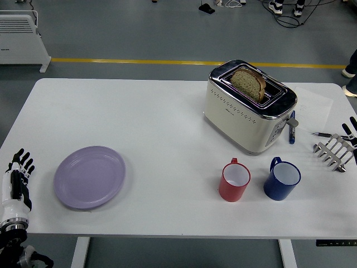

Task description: Push plate across desktop,pick up the break from the machine,place the break in the plate

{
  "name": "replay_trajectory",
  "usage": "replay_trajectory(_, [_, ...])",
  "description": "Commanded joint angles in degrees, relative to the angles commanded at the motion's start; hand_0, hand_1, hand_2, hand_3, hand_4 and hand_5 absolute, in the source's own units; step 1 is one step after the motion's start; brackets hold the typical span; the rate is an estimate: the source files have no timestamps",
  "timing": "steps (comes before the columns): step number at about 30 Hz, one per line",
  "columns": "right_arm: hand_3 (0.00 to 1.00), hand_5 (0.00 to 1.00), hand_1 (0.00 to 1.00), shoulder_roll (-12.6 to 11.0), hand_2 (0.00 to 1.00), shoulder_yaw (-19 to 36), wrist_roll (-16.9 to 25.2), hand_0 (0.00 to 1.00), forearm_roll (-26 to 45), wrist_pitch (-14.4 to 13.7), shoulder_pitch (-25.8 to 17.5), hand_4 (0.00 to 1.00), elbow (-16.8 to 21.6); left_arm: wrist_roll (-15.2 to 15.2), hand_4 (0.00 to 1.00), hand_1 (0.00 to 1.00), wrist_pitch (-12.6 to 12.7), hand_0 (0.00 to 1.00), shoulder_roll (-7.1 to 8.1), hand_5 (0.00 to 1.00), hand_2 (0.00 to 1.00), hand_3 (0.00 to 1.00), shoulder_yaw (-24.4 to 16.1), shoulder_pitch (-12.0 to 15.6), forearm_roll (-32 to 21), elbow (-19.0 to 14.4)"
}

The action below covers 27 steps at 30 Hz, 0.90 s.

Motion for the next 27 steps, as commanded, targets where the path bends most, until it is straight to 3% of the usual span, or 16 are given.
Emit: replay_trajectory(27, [0.682,0.514,0.705,0.2,0.719,-0.4,0.0,0.739,0.1,0.1,0.7,0.478,0.1,-0.2,0.551,0.890,-1.0,0.851,0.00,0.998,0.911,0.877,6.2,-1.1,-1.6,1.7])
